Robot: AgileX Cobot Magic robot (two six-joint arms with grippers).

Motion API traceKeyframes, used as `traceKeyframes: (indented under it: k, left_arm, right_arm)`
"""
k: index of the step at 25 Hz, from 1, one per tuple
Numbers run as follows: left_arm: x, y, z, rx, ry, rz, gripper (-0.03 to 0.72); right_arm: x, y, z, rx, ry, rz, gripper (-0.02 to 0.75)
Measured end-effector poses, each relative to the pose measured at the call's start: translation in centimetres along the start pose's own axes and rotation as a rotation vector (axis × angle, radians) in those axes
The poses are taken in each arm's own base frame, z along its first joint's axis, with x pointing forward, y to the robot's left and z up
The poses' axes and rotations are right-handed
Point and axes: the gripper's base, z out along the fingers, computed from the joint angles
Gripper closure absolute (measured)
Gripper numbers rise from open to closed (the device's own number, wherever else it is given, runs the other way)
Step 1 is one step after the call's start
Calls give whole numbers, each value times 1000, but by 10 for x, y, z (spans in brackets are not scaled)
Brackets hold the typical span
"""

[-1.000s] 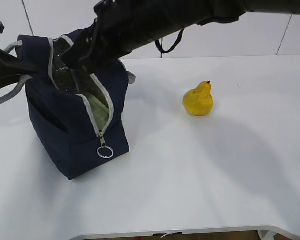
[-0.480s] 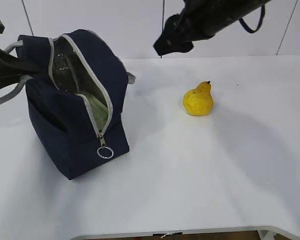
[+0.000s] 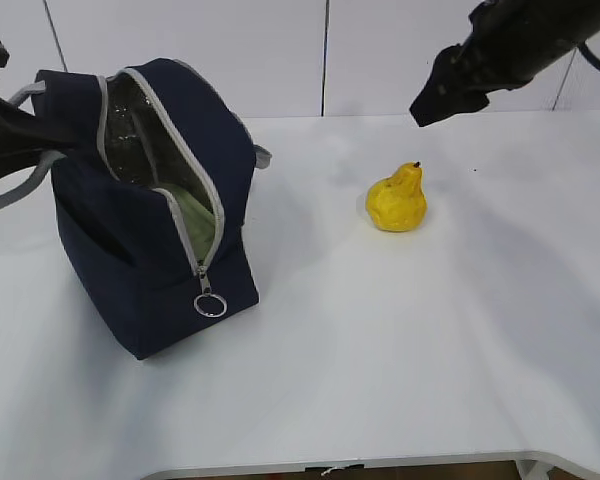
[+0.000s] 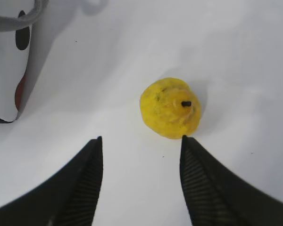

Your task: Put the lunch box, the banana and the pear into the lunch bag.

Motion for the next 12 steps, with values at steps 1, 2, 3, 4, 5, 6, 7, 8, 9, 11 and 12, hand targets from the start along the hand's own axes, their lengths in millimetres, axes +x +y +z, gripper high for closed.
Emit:
traceKeyframes:
  k: [1,2,3,4,5,6,7,8,9,11,12]
  left_arm:
    - [0,0,0,0,0,0,701]
    - [0,0,0,-1,0,2,701]
    - [0,0,0,-1,0,2,701]
    - [0,0,0,-1,0,2,701]
    - [0,0,0,-1,0,3,701]
    - [0,0,0,-1,0,3,701]
    - [0,0,0,-1,0,3,701]
    - [0,0,0,-1,0,3,701]
    - [0,0,0,-1,0,3,701]
    - [0,0,0,-2,-1,3,701]
    - [0,0,0,-2,-3,3,701]
  right_arm:
    - [5,-5,0,-1,3,27,304]
    - [10,-8,1,-12,1,57,304]
    - [15,-11,2,-26,-9,81,304]
    - [21,-13,5,-42,-13,100,304]
    - [28,-15,8,-65,-25,121,304]
    - [34,-15,11,-90,-43,146,304]
    - [38,-15,14,-113,-68,158,304]
    - [43,-15,17,-134,-88,168,304]
    - [48,-12,21,-158,-110,177,304]
    - [55,-10,28,-174,-158,171,304]
    - [58,-8,31,-180,-178,168,304]
